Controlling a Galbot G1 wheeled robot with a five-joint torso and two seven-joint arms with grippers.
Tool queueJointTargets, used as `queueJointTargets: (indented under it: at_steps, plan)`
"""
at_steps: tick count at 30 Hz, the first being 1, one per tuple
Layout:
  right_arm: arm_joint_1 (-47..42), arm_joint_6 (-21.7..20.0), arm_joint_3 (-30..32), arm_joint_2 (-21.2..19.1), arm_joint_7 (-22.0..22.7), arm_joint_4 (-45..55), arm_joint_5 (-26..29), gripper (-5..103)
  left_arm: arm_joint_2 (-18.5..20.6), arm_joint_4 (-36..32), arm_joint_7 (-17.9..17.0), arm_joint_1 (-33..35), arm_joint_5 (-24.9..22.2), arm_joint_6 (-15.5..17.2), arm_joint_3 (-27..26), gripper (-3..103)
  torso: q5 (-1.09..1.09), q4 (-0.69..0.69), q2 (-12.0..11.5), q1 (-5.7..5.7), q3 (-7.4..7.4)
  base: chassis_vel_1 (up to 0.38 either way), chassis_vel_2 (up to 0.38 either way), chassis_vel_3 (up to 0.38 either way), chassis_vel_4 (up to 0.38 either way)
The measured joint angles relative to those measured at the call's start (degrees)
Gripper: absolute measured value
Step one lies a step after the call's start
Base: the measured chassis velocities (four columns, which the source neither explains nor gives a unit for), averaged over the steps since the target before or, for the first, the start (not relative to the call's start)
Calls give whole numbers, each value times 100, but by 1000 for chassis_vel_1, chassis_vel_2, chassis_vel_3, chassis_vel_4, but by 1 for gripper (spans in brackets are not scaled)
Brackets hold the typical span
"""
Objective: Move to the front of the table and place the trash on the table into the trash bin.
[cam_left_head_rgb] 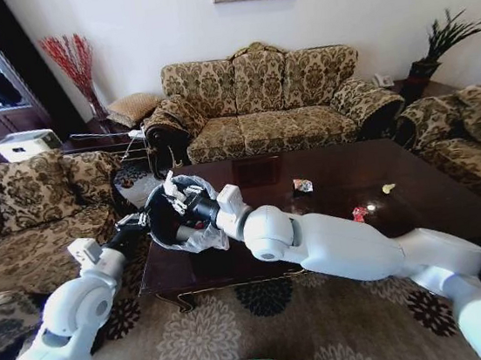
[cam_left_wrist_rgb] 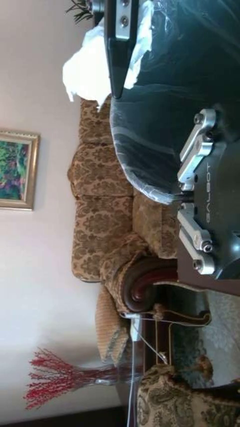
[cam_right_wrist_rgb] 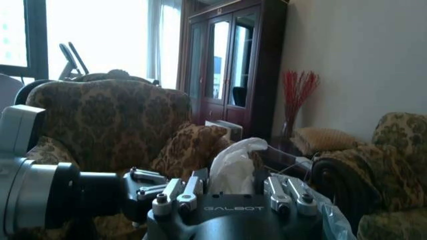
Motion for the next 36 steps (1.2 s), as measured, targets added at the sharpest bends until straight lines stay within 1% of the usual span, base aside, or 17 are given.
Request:
queueJointTargets:
  at_steps: [2, 5, 8, 10, 11, 16, 18, 19, 22, 23, 26, 27, 30, 31, 33, 34, 36]
  plan:
    - [-7, 0, 1, 0, 10, 2, 1, 41, 8, 5, -3, -5, -3, 2, 0, 3, 0, 0, 0, 0, 0, 0, 0, 0, 0]
    - [-38, 0, 19, -1, 37, 4, 1, 57, 9, 10, -4, 3, -15, 6, -10, 3, 0, 0, 0, 0, 0, 0, 0, 0, 0]
    - [-48, 1, 27, -8, 49, 14, 2, 62, 4, 13, -4, 13, -16, 7, -19, 3, 0, 0, 0, 0, 0, 0, 0, 0, 0]
    - [-53, 13, 50, -24, 71, 48, 2, 73, -1, 21, -4, 16, -17, 7, -21, 3, 0, 0, 0, 0, 0, 0, 0, 0, 0]
    - [-53, 13, 50, -24, 71, 48, 2, 73, -1, 21, -4, 16, -17, 7, -21, 3, 0, 0, 0, 0, 0, 0, 0, 0, 0]
    - [-97, 54, 341, -78, 369, 242, 82, 94, -11, 19, -23, -5, -28, 23, -30, 3, 1, 0, 0, 0, 0, 0, 0, 0, 0]
    - [-207, 74, 616, -325, 554, 421, 133, 99, -53, -1, -41, -6, -26, 45, -64, 3, 1, 2, 0, 0, 0, 0, 0, 0, 0]
    - [-207, 74, 616, -325, 554, 421, 133, 99, -53, -1, -41, -6, -26, 45, -64, 3, 1, 2, 0, 0, 0, 0, 0, 0, 0]
    - [-717, 81, 1153, -923, 615, 517, -60, 100, -173, -52, -50, 46, -6, 54, -174, 3, 2, 0, 0, 0, 0, 0, 0, 0, 0]
    - [-717, 81, 1153, -923, 615, 517, -60, 100, -173, -52, -50, 46, -6, 54, -174, 3, 2, 0, 0, 0, 0, 0, 0, 0, 0]
    - [-1903, 58, 2128, -1468, 522, 540, -504, 100, -233, -93, -95, 74, -60, 53, -195, 3, 4, -1, 0, 0, 0, 0, 0, 0, 0]
    - [-1903, 58, 2128, -1468, 522, 540, -504, 100, -233, -93, -95, 74, -60, 53, -195, 3, 4, -1, 0, 0, 0, 0, 0, 0, 0]
    - [-3537, 36, 3275, -1866, 324, 626, -1170, 100, -248, -163, -94, 83, -64, 45, -159, 3, 2, -4, 0, 0, 0, 0, 0, 0, 0]
    - [-4068, 26, 3581, -1907, 339, 644, -1406, 100, -267, -213, -88, 136, -44, 25, -193, 3, 0, -11, 0, 0, 0, 0, 0, 0, 0]
    - [-4407, 19, 3726, -1863, 378, 627, -1560, 100, -337, -301, -77, 243, -7, -3, -290, 3, 1, -11, 0, -1, 0, 0, 0, 0, 0]
    - [-4758, 8, 3937, -1752, 405, 582, -1714, 100, -390, -394, -83, 329, 10, -15, -367, 3, 6, 4, 0, -1, 0, 0, 0, 0, 0]
    - [-5031, -2, 4159, -1653, 421, 544, -1866, 100, -390, -450, -106, 342, 13, -15, -392, 3, 7, 3, 0, -2, -1, 0, 0, 0, 0]
